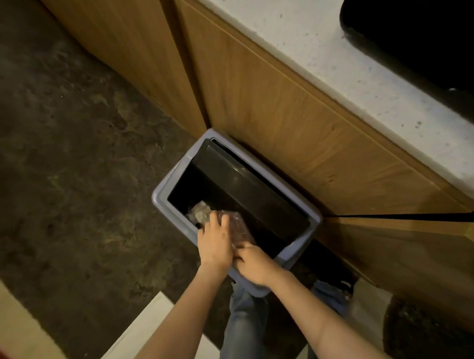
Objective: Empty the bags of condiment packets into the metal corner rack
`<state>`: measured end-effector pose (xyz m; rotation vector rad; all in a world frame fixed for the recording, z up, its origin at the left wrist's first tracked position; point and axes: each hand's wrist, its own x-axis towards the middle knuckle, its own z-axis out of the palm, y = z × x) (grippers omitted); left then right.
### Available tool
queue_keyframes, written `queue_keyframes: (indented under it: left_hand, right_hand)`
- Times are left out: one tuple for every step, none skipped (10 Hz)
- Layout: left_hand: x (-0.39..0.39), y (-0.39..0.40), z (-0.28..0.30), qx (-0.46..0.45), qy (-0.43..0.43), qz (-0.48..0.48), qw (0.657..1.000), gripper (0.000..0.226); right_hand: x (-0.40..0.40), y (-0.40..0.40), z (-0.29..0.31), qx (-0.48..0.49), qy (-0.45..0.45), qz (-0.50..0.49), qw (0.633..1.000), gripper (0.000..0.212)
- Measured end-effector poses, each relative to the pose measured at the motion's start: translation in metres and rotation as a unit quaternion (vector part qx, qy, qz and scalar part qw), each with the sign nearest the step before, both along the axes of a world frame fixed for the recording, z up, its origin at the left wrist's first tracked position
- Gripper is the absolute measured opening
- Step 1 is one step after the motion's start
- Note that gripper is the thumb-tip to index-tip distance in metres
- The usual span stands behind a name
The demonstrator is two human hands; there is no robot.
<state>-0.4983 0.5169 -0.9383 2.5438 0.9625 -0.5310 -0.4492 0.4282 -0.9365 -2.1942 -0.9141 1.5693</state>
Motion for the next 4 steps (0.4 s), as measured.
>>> queue_keyframes:
  left_hand:
    - [0.005, 0.002, -0.003, 0.031, 0.115, -0.065, 0.991, 0.043]
    - [0.008, 0.004, -0.002, 0.022, 0.248, -0.165, 0.954, 0.043]
    - [0.005, 0.001, 0.009, 0.006, 0.309, -0.195, 0.931, 0.046]
    - [0.006, -0.007, 0.023, -0.016, 0.277, -0.155, 0.948, 0.043]
  right_hand:
    - [0.0, -0.006, 0.006, -0.003, 0.046, -0.093, 0.995, 0.026]
    - [0.006, -0.019, 0.018, 0.019, 0.091, -0.237, 0.967, 0.029]
    - [0.014, -0.028, 0.027, 0.029, 0.095, -0.279, 0.955, 0.033]
    - [0.022, -0.036, 0.042, 0.038, 0.095, -0.315, 0.944, 0.035]
